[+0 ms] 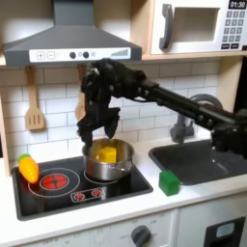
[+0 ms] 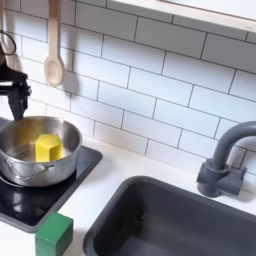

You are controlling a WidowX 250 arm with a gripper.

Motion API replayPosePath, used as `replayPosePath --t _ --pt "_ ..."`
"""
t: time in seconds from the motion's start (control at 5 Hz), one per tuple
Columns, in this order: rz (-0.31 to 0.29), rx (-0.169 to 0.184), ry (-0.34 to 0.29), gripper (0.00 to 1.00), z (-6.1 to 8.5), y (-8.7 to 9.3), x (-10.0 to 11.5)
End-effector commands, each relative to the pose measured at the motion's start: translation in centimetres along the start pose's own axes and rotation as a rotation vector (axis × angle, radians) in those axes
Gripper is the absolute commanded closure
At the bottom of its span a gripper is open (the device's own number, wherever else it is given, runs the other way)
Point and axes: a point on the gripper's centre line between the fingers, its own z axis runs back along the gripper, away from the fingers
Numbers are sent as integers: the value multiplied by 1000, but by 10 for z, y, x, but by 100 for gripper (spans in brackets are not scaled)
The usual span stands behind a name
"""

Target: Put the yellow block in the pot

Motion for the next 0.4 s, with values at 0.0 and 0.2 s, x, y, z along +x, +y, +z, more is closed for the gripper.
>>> replayPosePath --t 0.0,0.2 --pt "19 -6 46 50 9 9 -41" --pt "53 6 86 100 1 21 -56"
